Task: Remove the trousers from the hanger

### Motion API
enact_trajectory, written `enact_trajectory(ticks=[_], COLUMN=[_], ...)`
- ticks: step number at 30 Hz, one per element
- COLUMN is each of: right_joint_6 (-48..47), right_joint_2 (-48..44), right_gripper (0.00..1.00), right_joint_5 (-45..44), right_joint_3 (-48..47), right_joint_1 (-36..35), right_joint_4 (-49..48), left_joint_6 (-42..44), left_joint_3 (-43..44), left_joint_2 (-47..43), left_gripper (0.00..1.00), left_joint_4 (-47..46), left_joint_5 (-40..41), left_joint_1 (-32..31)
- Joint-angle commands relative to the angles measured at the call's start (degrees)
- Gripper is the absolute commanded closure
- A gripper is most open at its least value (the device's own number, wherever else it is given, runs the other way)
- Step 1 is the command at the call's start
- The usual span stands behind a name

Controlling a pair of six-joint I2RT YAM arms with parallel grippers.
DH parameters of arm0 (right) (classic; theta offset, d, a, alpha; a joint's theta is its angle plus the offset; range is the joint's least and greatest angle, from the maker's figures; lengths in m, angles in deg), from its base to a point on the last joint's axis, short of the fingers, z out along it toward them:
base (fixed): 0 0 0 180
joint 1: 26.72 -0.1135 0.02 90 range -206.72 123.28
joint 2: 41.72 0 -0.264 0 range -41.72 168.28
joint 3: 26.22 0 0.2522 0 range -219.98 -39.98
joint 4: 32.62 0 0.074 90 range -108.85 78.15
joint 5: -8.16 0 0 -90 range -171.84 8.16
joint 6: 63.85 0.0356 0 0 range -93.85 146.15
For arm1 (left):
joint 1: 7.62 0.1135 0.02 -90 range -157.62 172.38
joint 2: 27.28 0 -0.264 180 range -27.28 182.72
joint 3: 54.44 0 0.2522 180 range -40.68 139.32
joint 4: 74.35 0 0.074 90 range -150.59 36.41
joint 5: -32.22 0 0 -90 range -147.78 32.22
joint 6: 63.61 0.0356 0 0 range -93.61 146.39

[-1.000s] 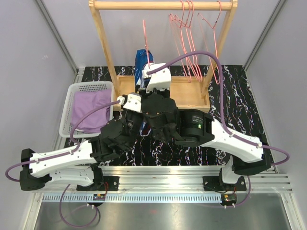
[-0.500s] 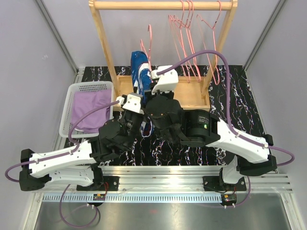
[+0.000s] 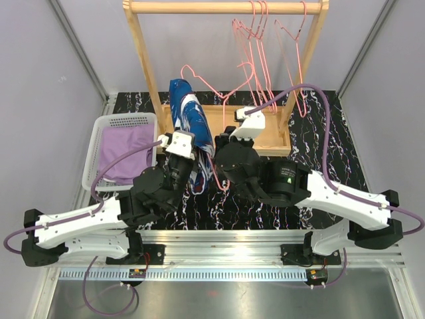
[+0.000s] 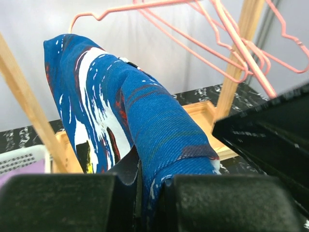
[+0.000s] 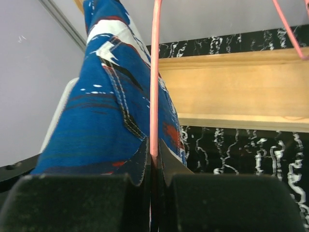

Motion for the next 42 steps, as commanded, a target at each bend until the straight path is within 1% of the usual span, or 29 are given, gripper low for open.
enact_trajectory(ticks=[1,5,11,14,15,17,21,25,28,34,39,42], right_joint_6=[5.20,5.73,2.13,1.60,2.12,2.92,7.13,8.10,8.19,6.26,1.00,-2.17], right_joint_2=[-1.91,-3.33,-3.42,-1.94,-1.23,1.75,4.92,2.74,2.03,0.54,-1.57,-0.01], right_gripper=[1.00,1.00,1.00,1.00,1.00,1.00,1.00,1.00,1.00,1.00,1.00,1.00], right_joint_5=[5.81,7.67,7.67,7.32,6.71,6.35,6.87,8.63,9.51,9.95,10.39,11.79], right_joint_3=[9.20,14.33,11.79,10.03,9.59,8.71,9.93,14.49,15.74,15.39,14.86,17.32], right_joint_1=[0.13,0.39,0.39,0.39,0.48,0.48,0.48,0.66,1.53,3.55,5.22,7.25], right_joint_4=[3.02,-0.94,-2.61,-0.34,1.93,4.41,9.16,5.67,4.77,5.39,3.55,1.78], left_joint_6=[-0.26,0.18,0.01,-1.04,-1.31,-2.01,-1.93,-0.87,-1.57,-4.21,-7.37,-8.52], left_joint_3=[7.20,9.23,8.53,8.53,8.96,10.54,13.79,15.38,16.17,16.35,14.94,16.52], left_joint_2=[-4.90,-4.90,-5.51,-6.39,-6.48,-6.66,-6.40,-6.57,-6.92,-8.68,-11.49,-12.11], left_gripper=[1.00,1.00,1.00,1.00,1.00,1.00,1.00,1.00,1.00,1.00,1.00,1.00], left_joint_4=[-16.33,-15.89,-15.62,-15.36,-14.84,-13.43,-11.67,-11.23,-10.70,-7.89,-6.66,-5.87], left_joint_5=[0.95,-0.89,-4.67,-5.82,-5.99,-6.87,-7.84,-8.63,-9.59,-12.76,-14.17,-14.26], left_joint_1=[0.13,0.22,0.13,0.13,0.13,0.13,0.04,0.04,0.04,0.04,0.13,0.13])
